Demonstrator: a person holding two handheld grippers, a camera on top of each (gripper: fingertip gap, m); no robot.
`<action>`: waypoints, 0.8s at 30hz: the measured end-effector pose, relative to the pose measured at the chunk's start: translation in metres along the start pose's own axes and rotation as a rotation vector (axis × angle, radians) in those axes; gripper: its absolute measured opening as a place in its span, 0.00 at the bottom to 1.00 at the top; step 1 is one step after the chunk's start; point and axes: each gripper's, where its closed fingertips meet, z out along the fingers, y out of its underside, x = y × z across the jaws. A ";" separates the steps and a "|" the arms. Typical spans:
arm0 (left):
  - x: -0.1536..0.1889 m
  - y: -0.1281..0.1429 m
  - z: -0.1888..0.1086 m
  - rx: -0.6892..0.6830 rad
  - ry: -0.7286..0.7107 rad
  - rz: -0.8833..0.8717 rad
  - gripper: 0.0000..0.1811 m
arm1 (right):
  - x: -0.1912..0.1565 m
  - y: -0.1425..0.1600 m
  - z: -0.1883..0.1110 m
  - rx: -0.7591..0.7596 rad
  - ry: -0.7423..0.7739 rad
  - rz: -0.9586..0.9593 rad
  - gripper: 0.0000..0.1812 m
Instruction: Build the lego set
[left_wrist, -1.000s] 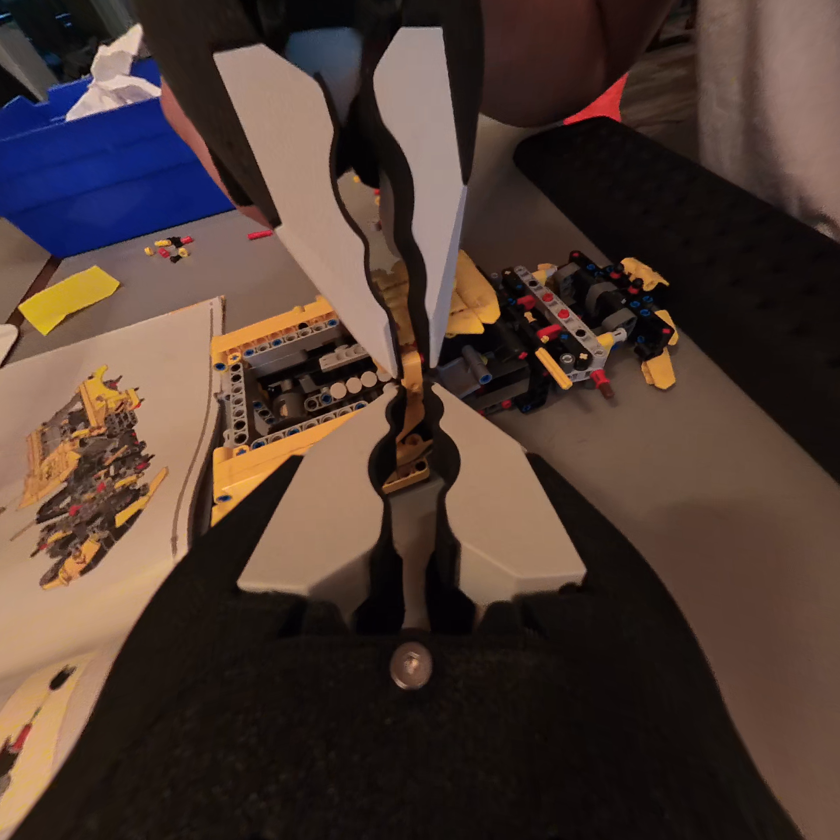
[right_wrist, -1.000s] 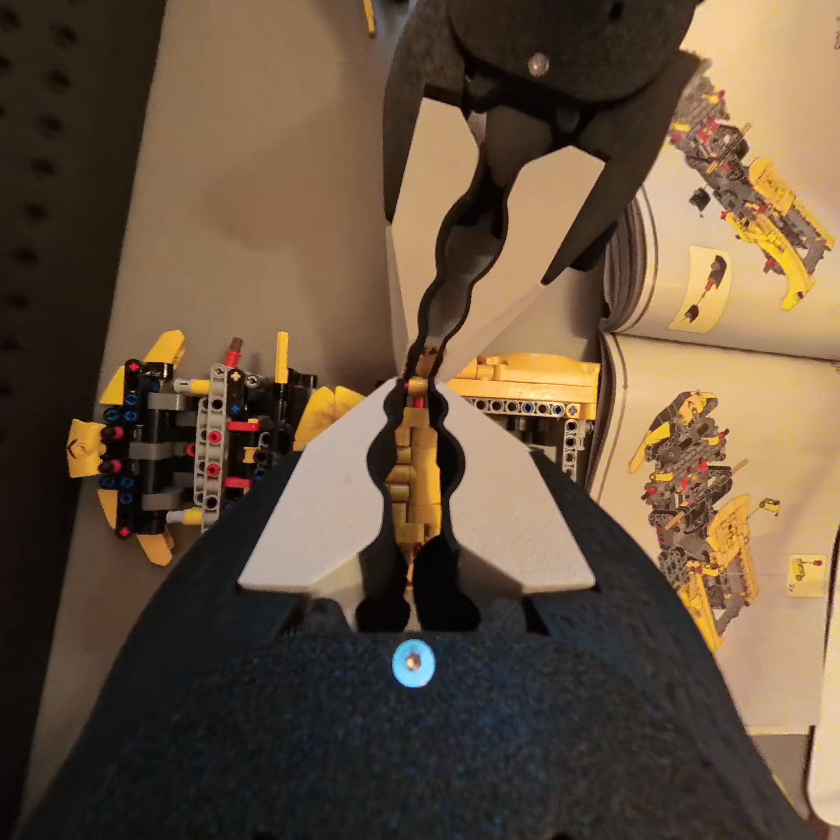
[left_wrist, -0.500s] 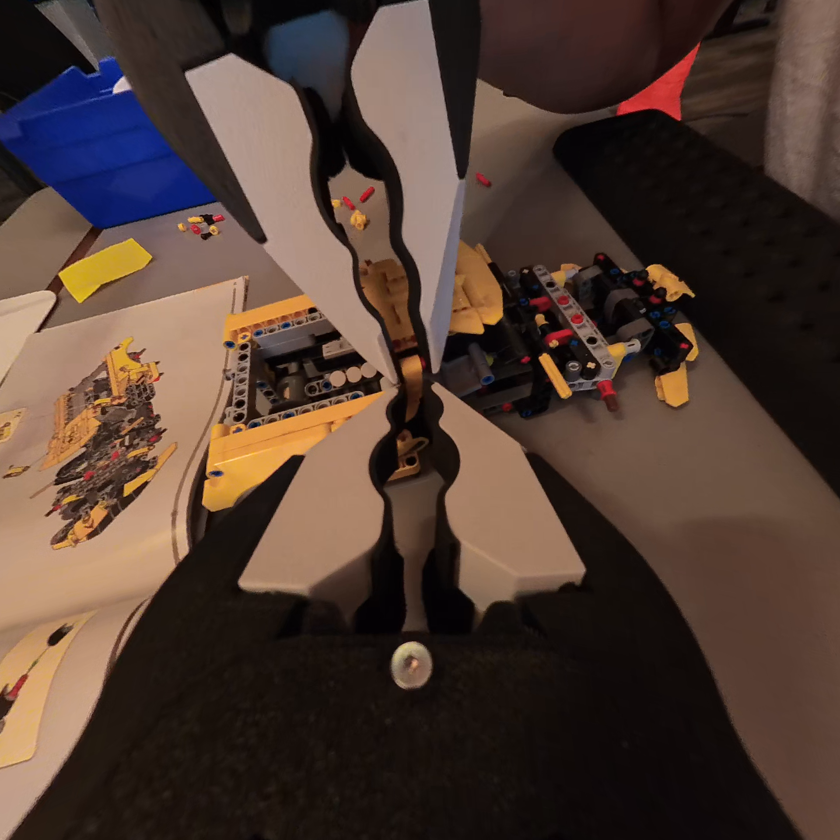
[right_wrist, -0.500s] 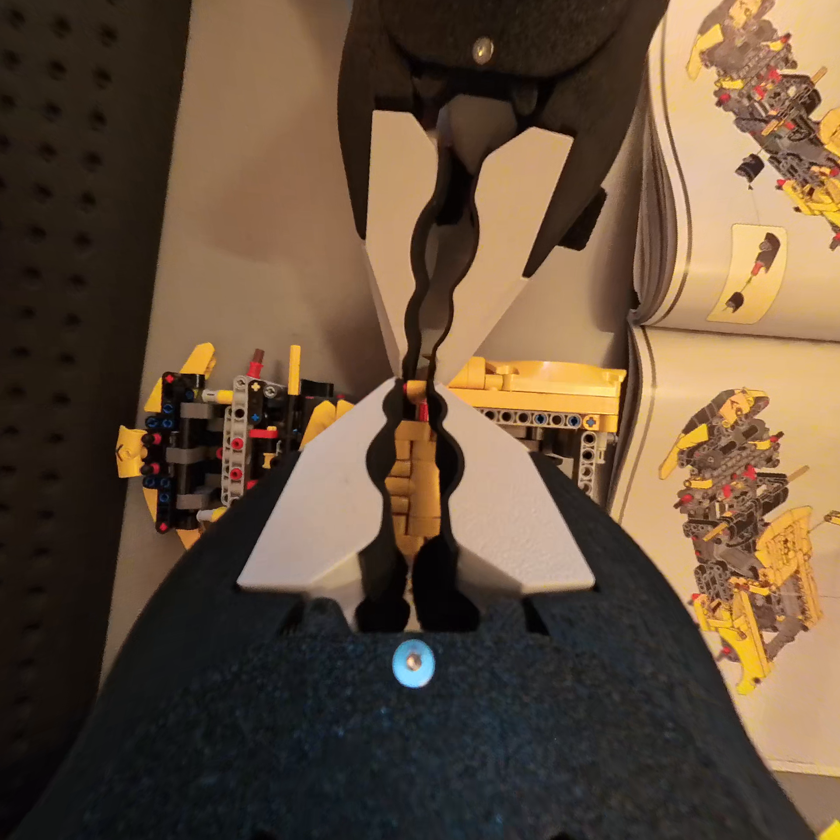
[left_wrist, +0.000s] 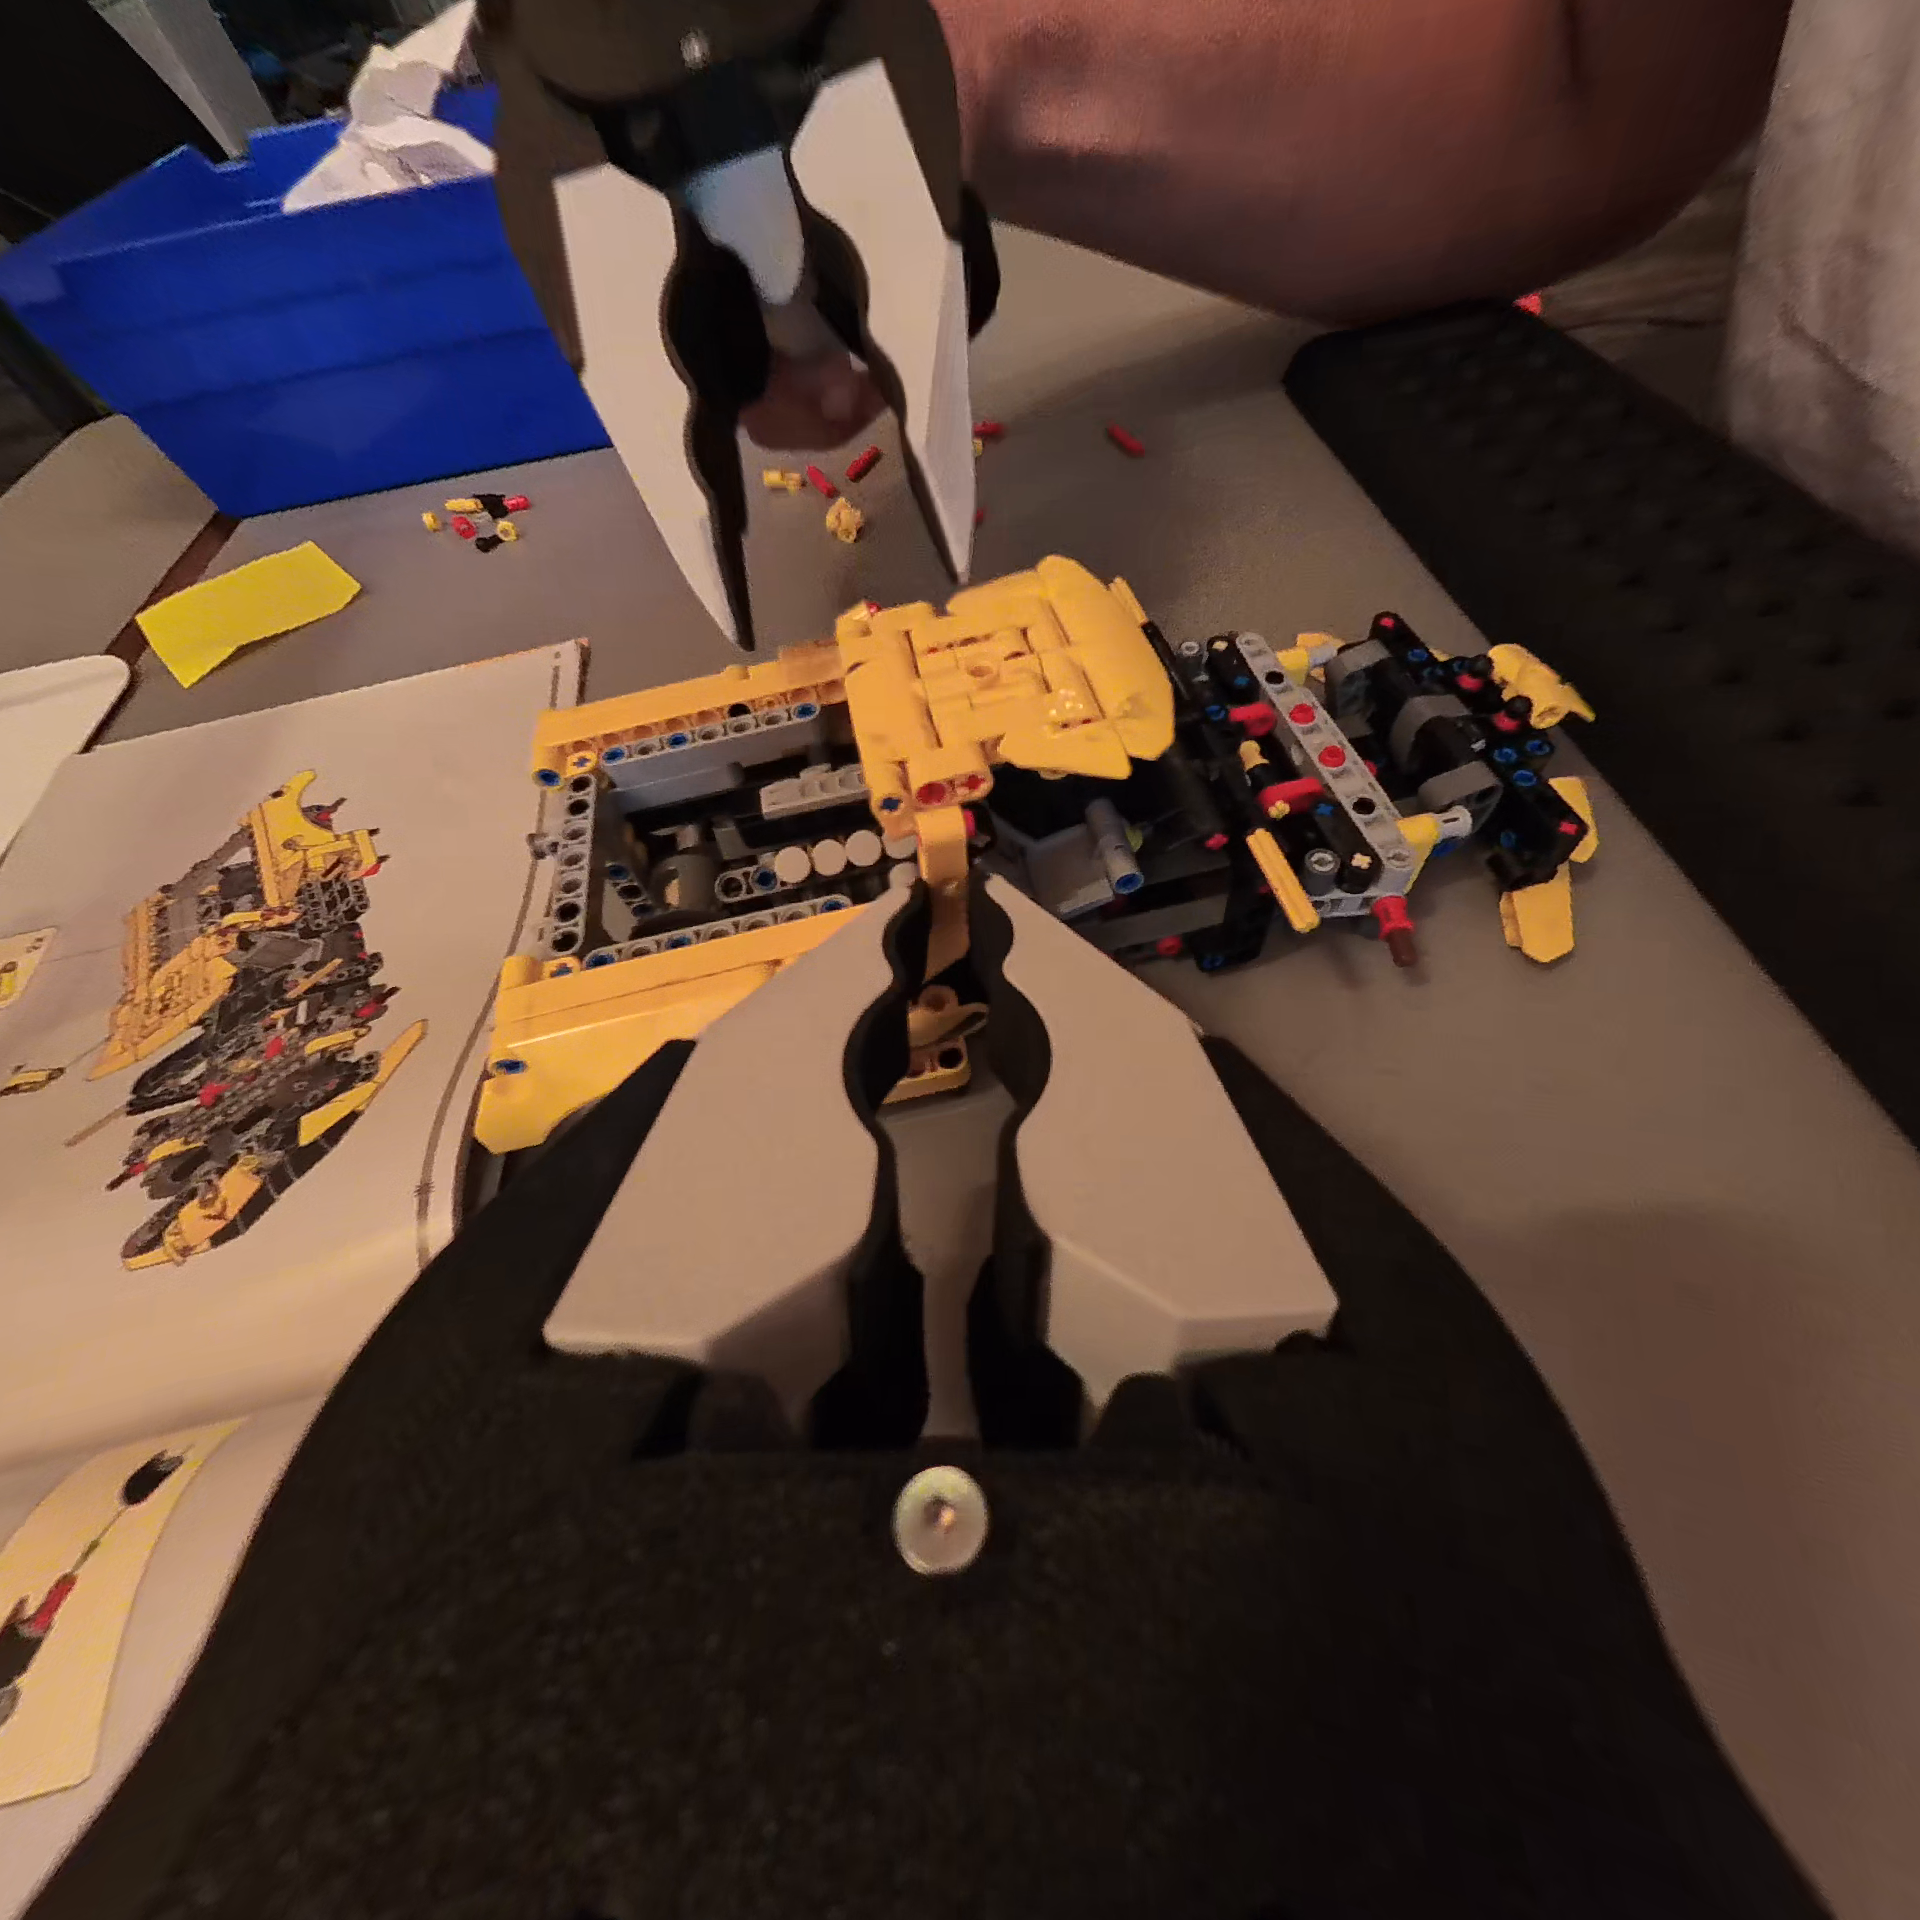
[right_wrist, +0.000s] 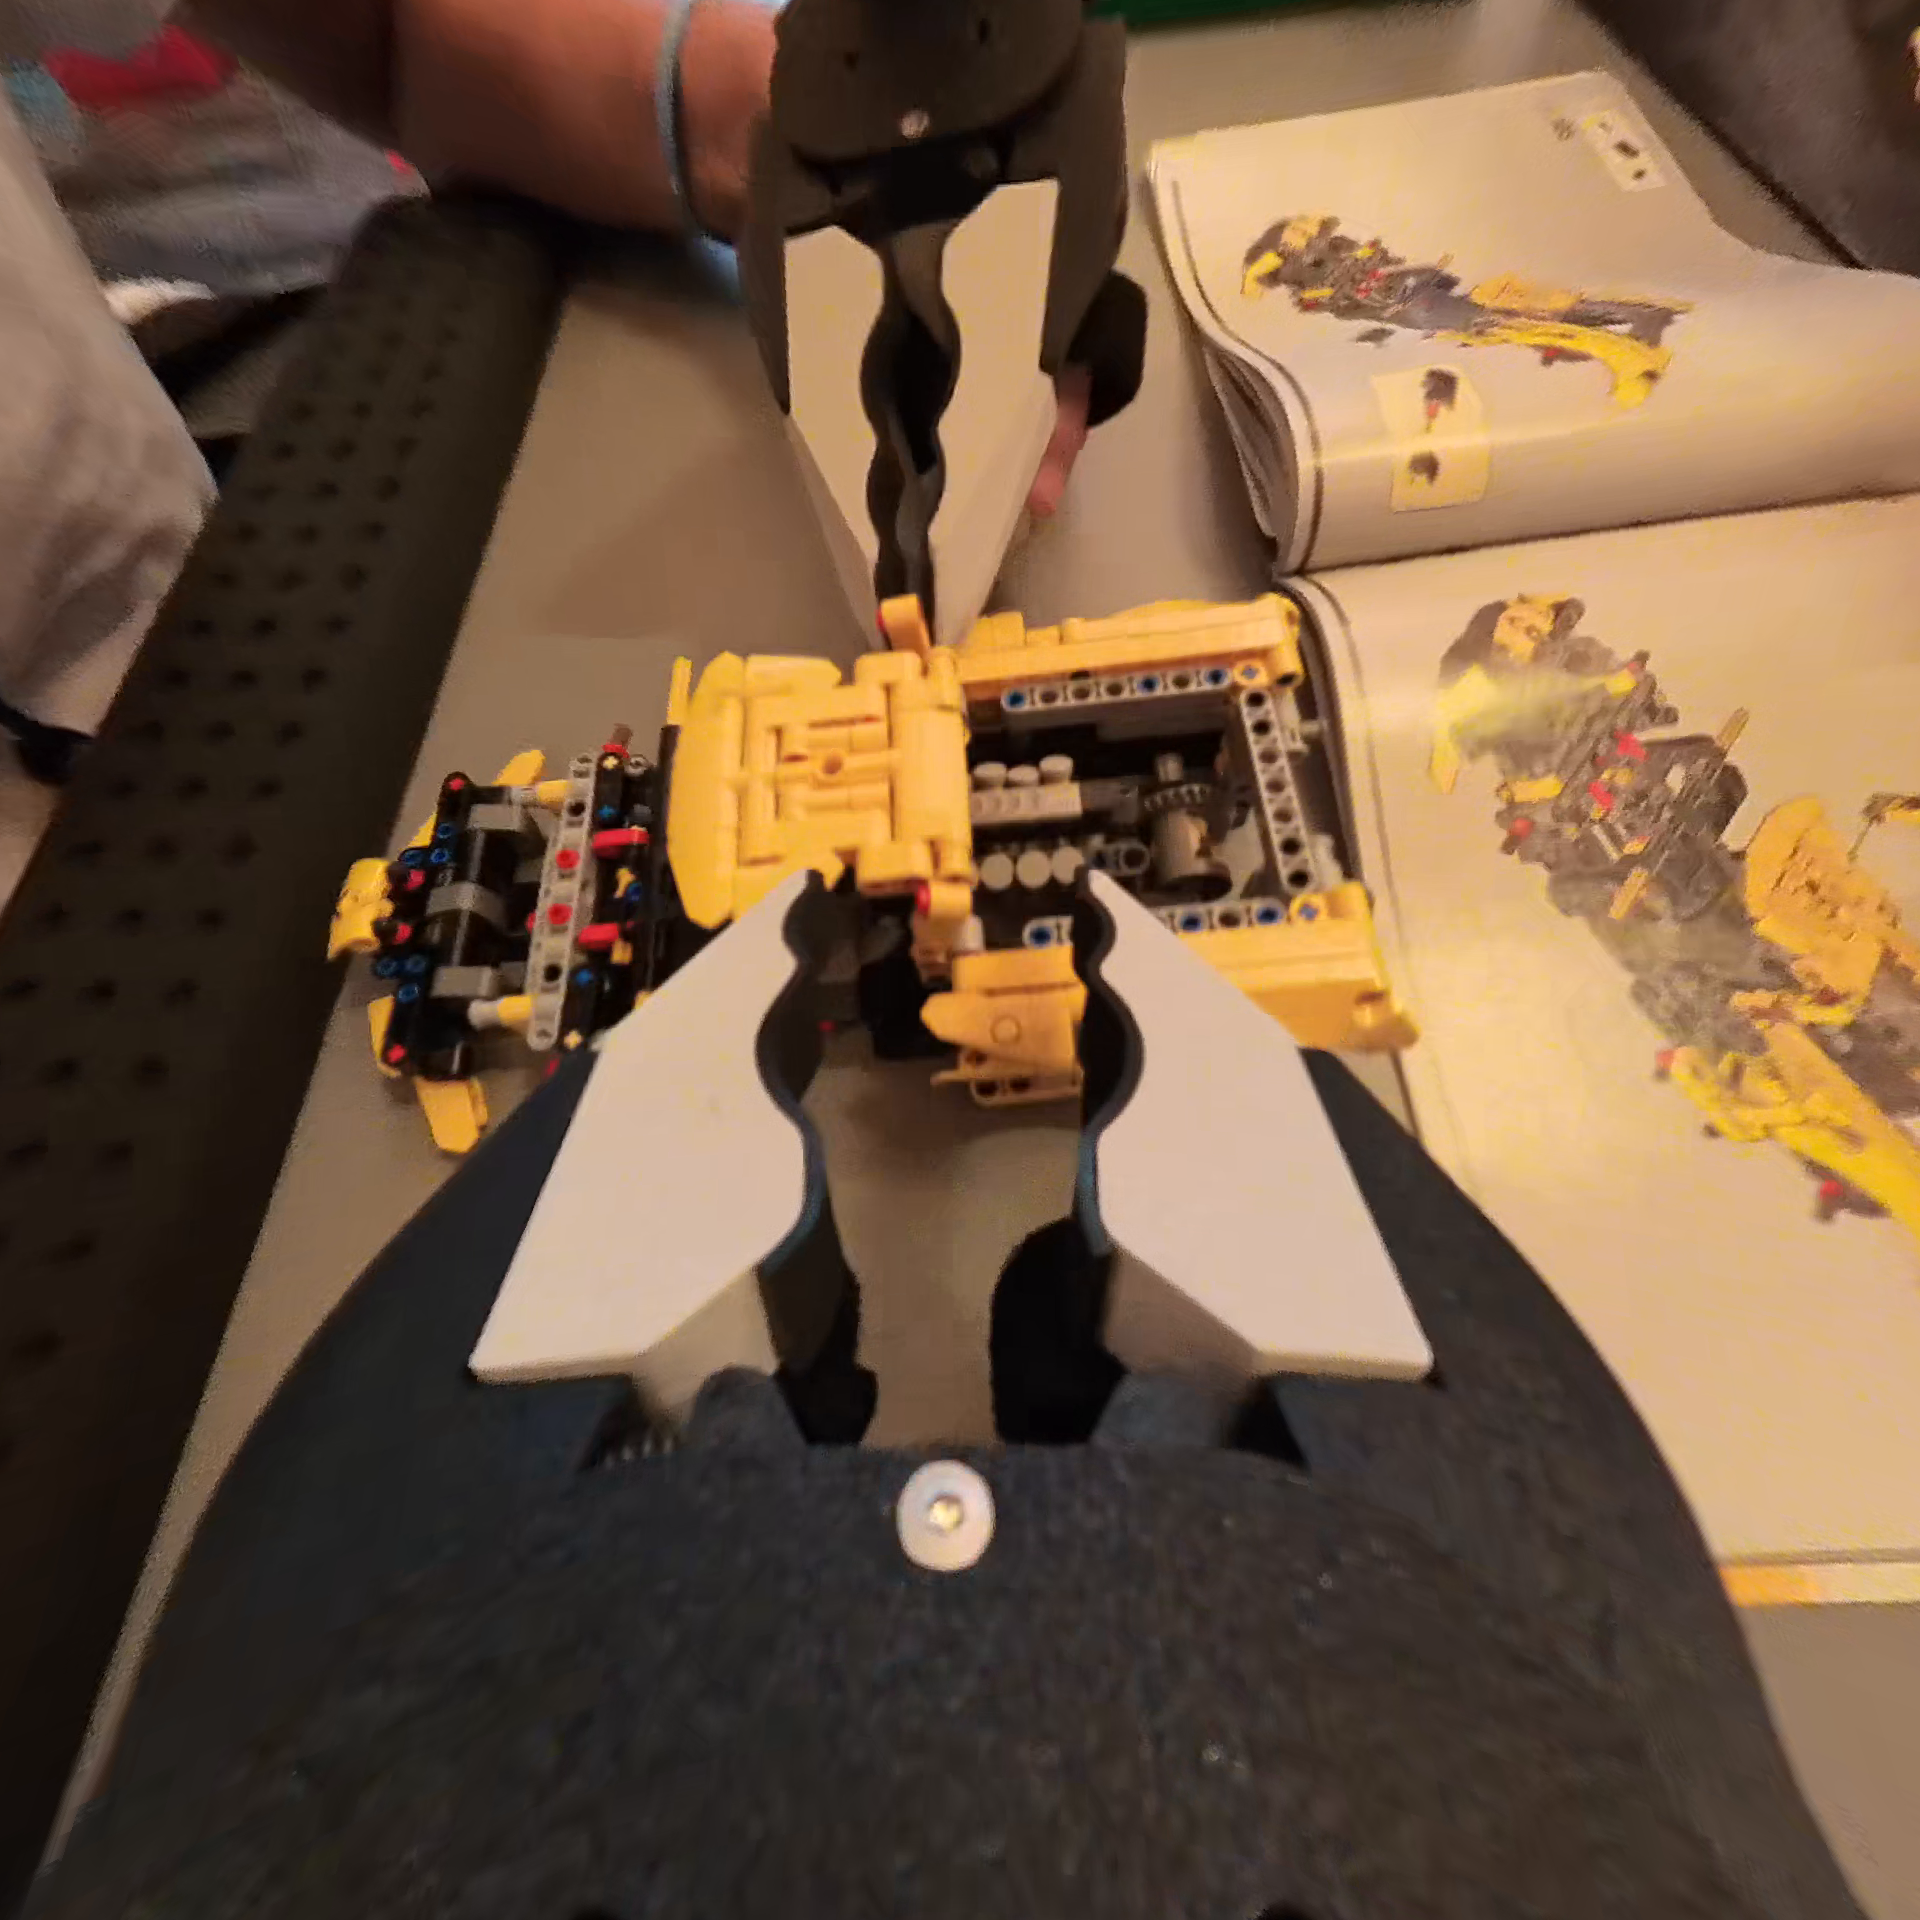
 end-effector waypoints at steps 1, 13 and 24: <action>-0.001 0.000 0.000 0.002 0.007 -0.010 0.03 | 0.000 0.006 0.000 0.020 -0.012 0.001 0.25; 0.003 0.001 0.005 -0.015 0.080 -0.035 0.03 | -0.006 0.011 0.023 0.116 -0.023 -0.158 0.12; 0.001 -0.002 0.004 0.002 0.158 -0.127 0.03 | -0.007 0.011 0.023 0.139 -0.030 -0.155 0.12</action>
